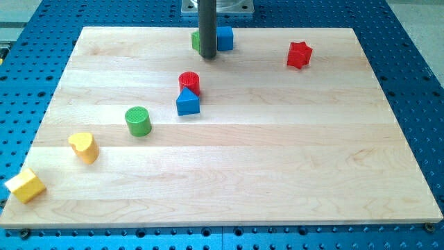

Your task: Put the triangle in between the circles

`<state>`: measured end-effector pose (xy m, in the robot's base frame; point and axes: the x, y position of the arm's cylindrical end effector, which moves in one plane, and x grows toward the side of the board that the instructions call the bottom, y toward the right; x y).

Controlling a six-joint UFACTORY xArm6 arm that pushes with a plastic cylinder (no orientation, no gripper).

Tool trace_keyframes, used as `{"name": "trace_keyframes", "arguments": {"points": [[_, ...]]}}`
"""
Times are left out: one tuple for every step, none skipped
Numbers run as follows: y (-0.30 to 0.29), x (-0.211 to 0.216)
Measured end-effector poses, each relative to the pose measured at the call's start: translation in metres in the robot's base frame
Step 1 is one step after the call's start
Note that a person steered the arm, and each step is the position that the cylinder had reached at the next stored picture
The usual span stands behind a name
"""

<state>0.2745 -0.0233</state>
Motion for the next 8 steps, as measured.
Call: {"name": "trace_keyframes", "arguments": {"points": [[0.0,0.0],[0.0,0.0],[0.032,0.021],[0.051,0.065],[0.033,0.102],[0.009,0.125],[-0.014,0.13],[-0.021,0.158]]}}
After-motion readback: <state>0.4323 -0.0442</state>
